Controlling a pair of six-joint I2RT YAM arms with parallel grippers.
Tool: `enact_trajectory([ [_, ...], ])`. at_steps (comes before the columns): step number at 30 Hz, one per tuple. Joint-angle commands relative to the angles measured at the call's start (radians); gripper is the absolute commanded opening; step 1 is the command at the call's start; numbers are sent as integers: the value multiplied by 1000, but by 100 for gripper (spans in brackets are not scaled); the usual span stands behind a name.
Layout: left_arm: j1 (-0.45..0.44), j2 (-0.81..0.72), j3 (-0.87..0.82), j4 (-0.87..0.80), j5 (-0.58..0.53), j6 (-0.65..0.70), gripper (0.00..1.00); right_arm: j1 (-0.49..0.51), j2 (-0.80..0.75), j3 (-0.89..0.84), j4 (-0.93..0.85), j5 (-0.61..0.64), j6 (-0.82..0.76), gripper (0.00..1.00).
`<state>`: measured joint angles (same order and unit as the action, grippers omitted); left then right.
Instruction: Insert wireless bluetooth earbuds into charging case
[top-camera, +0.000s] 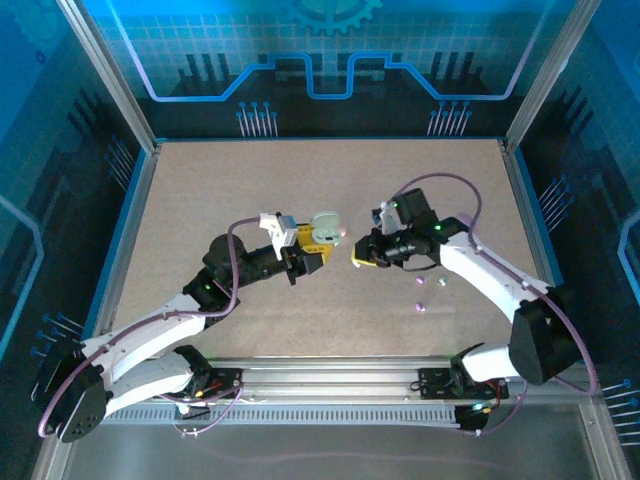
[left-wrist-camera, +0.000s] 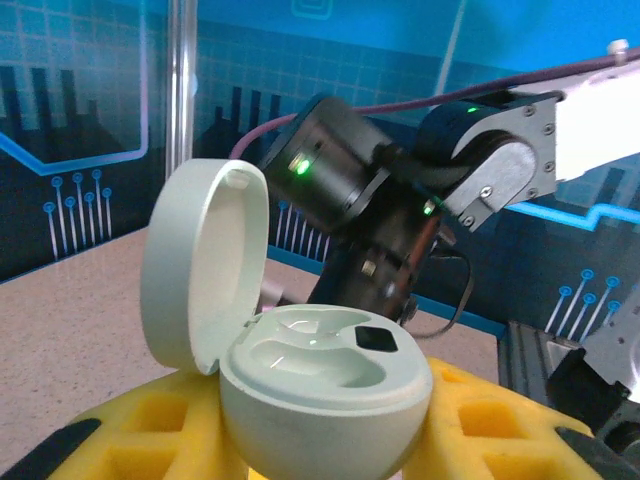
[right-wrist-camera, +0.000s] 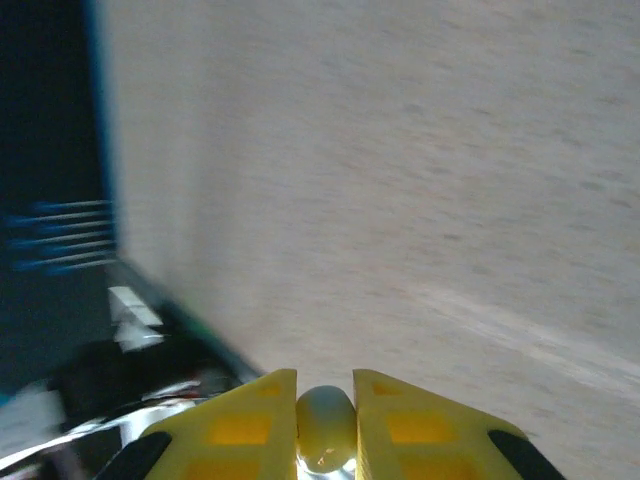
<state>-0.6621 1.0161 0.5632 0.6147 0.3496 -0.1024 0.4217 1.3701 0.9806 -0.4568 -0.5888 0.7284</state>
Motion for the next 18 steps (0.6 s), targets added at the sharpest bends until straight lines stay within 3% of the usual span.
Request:
enact_trajectory([
  [1,24,-24,-26,27,-40,13,26,-43,-20,-24,200,-329,115,19],
  [7,44,-22,-43,42,-45,21,26,-58,-25,-11,331,-494,208,19],
  [18,44,-11,-53,38,-4,81,26,-50,-108,59,250,-457,154,20],
])
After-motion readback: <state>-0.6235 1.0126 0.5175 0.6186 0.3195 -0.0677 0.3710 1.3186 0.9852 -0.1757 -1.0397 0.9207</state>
